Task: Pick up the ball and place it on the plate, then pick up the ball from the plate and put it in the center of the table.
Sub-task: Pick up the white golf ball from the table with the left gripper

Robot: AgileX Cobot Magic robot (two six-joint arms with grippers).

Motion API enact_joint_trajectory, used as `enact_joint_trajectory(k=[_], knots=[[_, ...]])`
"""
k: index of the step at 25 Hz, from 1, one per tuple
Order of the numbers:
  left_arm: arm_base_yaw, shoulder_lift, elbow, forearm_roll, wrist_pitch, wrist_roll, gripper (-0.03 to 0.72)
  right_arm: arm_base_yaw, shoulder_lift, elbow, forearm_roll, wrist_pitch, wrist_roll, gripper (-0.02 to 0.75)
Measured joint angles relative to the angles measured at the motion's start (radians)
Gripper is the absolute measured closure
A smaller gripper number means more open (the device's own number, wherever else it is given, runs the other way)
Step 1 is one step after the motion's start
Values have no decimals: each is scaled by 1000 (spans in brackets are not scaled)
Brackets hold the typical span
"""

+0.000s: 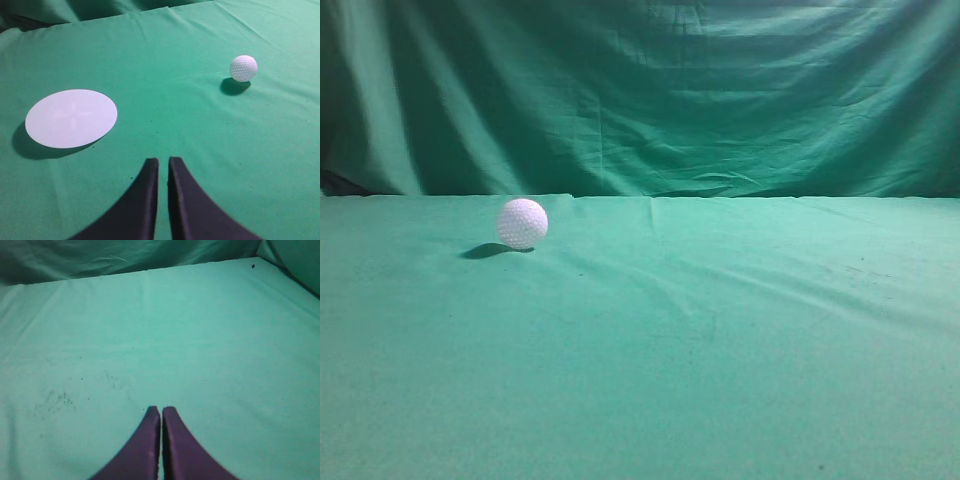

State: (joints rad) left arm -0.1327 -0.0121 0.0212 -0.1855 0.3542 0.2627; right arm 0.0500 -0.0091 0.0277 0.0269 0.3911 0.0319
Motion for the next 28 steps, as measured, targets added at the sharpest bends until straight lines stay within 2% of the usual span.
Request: enact_joint_trajectory(k=[23,28], knots=[[0,0,0,-4,-19,0,642,0,0,0,0,0,0,738],[0,0,0,-126,-205,0,642,0,0,0,0,0,0,738]])
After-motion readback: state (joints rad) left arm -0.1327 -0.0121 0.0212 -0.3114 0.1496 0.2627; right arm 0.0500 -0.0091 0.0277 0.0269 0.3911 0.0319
